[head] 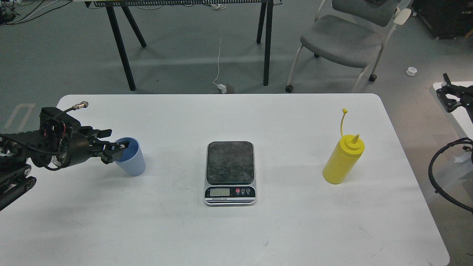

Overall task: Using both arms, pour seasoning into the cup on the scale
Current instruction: 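Close the left gripper around the light blue cup, then carry the cup with the left gripper and set it on the scale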

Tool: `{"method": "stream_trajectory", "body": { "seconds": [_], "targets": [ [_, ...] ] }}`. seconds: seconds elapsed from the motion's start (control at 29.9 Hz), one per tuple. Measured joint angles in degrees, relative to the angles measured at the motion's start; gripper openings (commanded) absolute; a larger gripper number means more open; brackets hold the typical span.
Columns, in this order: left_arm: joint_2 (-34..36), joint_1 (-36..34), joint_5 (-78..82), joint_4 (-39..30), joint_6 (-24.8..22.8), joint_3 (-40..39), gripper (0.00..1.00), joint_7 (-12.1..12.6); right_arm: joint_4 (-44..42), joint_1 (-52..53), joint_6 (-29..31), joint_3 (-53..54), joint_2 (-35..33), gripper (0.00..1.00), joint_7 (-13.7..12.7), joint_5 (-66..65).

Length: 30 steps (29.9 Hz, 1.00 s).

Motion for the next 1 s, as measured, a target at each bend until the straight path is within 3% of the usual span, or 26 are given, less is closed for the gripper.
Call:
{"method": "stream_trajectory", "body": {
  "seconds": [0.1,0.23,0.4,0.8,0.9,1.0],
  "targets": [
    [-0.5,0.0,-0.3,0.8,0.0,0.3,0.29,-0.1,0.5,0.0,0.0,0.0,0.0,0.99,0.0,0.0],
    [-1.4,0.0,-0.5,1.8,0.0,0.4,0.26,-0.3,0.6,-0.1,0.0,0.0,0.0,0.99,0.0,0.0],
    [-1.6,0.1,-0.5,2.3,0.0,0.9,0.1,-1.2,0.6,-0.6,0.0,0.0,0.0,0.99,0.0,0.0],
    [-1.7,-1.3,-2.3,3.2,-0.7,1.4,0.03,-2.8,0.6,-1.2,0.0,0.3,-0.2,0.99,0.0,0.0],
    [-1.7,-4.2,-4.1,0.9,-3.2,1.4,0.02,-4.3,0.6,-1.4,0.0,0.8,-0.8,0.99,0.0,0.0],
    [-1.6,-9.7,-6.0,-3.5,-9.7,1.4,0.01,-4.6,0.6,-1.8,0.0,1.4,-1.6,0.99,0.0,0.0]
  ]
}}
